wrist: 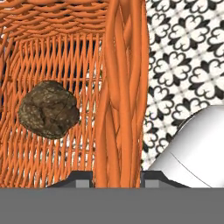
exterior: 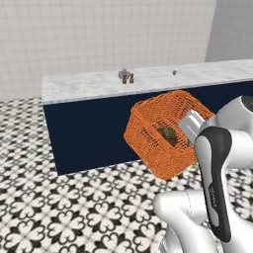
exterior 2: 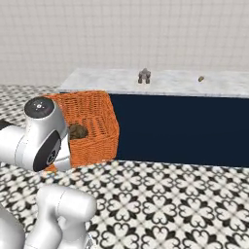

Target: Open the cabinet, pick up the bread from the cabinet and place it in the basket. Then move the basket to the dining counter.

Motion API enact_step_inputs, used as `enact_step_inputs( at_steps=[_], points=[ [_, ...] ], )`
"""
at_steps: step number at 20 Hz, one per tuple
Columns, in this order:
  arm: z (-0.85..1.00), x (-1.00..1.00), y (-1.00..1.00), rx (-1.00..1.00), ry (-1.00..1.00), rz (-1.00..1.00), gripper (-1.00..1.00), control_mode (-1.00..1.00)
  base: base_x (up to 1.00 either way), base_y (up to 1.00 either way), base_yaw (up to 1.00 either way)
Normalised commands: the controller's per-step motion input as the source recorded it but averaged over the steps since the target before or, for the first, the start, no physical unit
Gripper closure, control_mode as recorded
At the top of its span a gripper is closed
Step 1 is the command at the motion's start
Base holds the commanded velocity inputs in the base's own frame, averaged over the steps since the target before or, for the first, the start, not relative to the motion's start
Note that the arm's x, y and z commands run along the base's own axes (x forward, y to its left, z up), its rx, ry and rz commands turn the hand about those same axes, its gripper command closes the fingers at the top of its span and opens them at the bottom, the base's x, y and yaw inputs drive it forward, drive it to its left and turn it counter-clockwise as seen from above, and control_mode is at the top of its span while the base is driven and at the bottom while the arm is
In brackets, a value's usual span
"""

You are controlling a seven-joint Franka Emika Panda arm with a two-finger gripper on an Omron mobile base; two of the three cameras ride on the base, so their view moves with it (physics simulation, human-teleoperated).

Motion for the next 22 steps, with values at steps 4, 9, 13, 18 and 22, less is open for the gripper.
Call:
enact_step_inputs(
  at_steps=[4,9,13,18,22],
  points=[
    [0.00,0.00,0.00,0.00,0.00,0.00,1.00,1.00,1.00,0.22,0.13],
    [0.00,0.00,0.00,0.00,0.00,0.00,1.00,1.00,1.00,0.12,0.14],
    [0.00,0.00,0.00,0.00,0.00,0.00,1.00,1.00,1.00,-0.02,0.33],
    [0.00,0.00,0.00,0.00,0.00,0.00,1.00,1.00,0.89,-0.26,0.31],
    [0.00,0.00,0.00,0.00,0.00,0.00,1.00,1.00,0.87,0.23,-0.01]
  ],
)
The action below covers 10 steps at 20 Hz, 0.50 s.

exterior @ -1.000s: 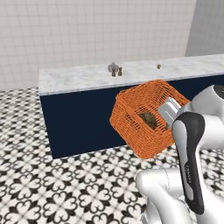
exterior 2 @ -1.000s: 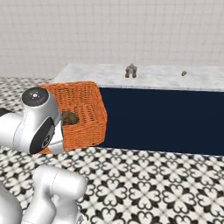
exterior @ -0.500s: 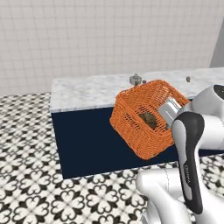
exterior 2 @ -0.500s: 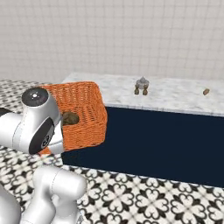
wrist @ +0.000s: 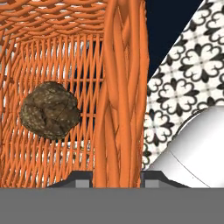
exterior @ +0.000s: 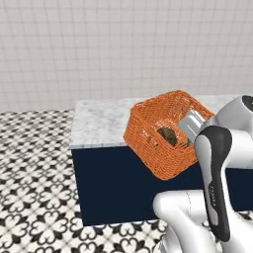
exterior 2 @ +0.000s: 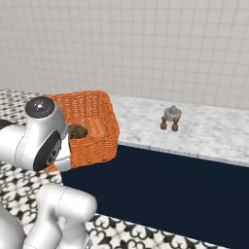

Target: Open the cabinet, pick up the bread from the cabinet and place it in the basket. Then move the basket to the dining counter.

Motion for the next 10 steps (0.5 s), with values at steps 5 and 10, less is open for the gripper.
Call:
enact_step_inputs(
  at_steps=[5,10],
  points=[
    [0.00,0.00,0.00,0.00,0.00,0.00,1.00,1.00,0.73,0.16,-0.02],
    [0.00,0.00,0.00,0.00,0.00,0.00,1.00,1.00,0.83,0.03,0.00]
  ],
)
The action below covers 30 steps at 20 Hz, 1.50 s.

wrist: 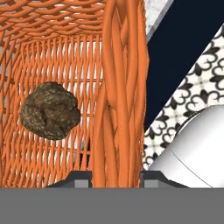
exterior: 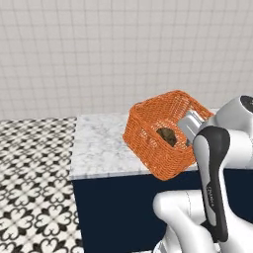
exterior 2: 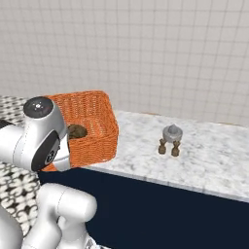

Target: Open the cabinet, pick up the bread from the cabinet and place it in the basket. Then move the basket to the dining counter.

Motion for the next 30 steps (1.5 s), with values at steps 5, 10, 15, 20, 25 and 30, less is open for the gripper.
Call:
enact_step_inputs(
  at_steps=[5,10,15,20,25,30],
  points=[
    [0.00,0.00,0.00,0.00,0.00,0.00,1.00,1.00,0.86,0.00,0.00],
    [-0.01,0.35,0.00,0.00,0.03,0.00,1.00,-1.00,0.41,0.00,0.00],
    [-0.37,1.00,-0.03,0.02,0.20,0.00,1.00,-1.00,0.00,0.00,0.00],
    [-0.49,1.00,-0.16,0.04,0.11,0.00,1.00,-1.00,0.00,0.00,0.00],
    [-0.39,0.99,-0.21,0.01,0.05,0.00,1.00,-1.00,0.00,0.00,0.00],
    [-0.46,0.68,-0.05,-0.08,-0.01,-0.04,1.00,-1.00,0.00,0.00,0.00]
  ],
)
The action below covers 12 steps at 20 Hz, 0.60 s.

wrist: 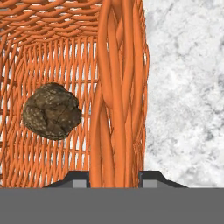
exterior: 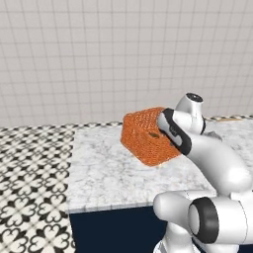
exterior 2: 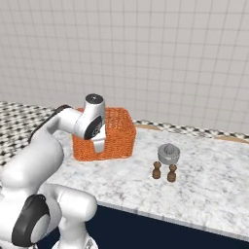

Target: Open the cabinet, pick up the bread from the cabinet and place it in the basket. Then move the basket to the dining counter.

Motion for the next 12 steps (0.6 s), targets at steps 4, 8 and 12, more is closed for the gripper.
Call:
enact_step_inputs(
  at_steps=[4,8,12],
  points=[
    [-0.34,0.43,0.00,-0.09,0.01,-0.11,1.00,-1.00,0.00,0.00,0.00],
    [-0.45,0.38,-0.01,-0.04,0.17,-0.04,1.00,-1.00,0.00,0.00,0.00],
    [-0.42,0.24,-0.04,0.00,0.03,0.00,1.00,-1.00,0.00,0.00,0.00]
  ],
)
